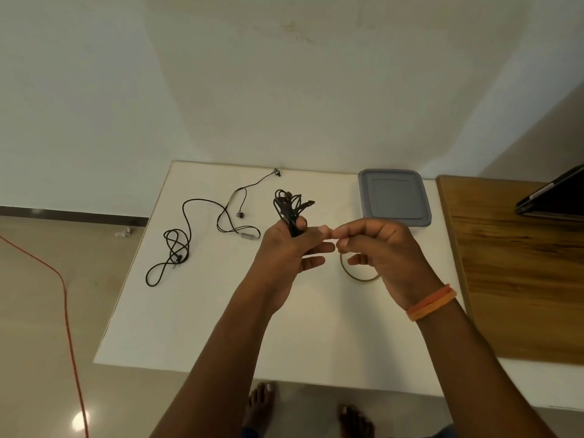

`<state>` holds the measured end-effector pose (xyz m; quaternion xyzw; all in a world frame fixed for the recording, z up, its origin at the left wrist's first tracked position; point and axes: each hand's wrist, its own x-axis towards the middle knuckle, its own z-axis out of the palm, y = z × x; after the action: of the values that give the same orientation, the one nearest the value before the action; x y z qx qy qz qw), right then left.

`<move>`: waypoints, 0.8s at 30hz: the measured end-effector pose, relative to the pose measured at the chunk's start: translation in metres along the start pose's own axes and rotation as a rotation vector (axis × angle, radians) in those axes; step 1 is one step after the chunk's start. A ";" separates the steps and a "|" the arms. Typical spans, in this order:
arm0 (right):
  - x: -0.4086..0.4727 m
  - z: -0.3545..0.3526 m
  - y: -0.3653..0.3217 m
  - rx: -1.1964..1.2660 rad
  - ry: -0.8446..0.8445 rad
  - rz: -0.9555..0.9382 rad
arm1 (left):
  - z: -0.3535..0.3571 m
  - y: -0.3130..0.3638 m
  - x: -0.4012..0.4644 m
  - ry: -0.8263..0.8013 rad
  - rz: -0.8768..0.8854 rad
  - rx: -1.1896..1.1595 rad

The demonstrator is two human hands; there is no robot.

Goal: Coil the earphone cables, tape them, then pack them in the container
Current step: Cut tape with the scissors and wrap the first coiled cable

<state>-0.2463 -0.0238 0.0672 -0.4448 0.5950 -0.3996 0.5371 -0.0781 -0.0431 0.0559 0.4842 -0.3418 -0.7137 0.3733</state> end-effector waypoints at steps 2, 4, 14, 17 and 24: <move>0.000 -0.001 0.002 -0.038 -0.003 0.000 | 0.000 0.000 0.000 0.024 0.048 0.050; 0.001 0.000 0.003 -0.070 -0.001 -0.002 | 0.002 -0.001 0.000 0.067 0.071 0.117; 0.005 0.005 0.008 0.003 0.101 0.047 | 0.019 -0.006 0.000 0.084 -0.184 0.078; 0.004 0.007 0.007 -0.022 0.052 0.028 | 0.019 -0.006 0.000 0.079 -0.206 0.056; 0.001 0.012 0.004 0.097 -0.039 0.025 | 0.021 -0.010 -0.003 0.059 -0.198 0.048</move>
<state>-0.2352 -0.0233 0.0625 -0.4186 0.5697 -0.4125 0.5745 -0.0993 -0.0330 0.0548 0.5451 -0.2981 -0.7243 0.2991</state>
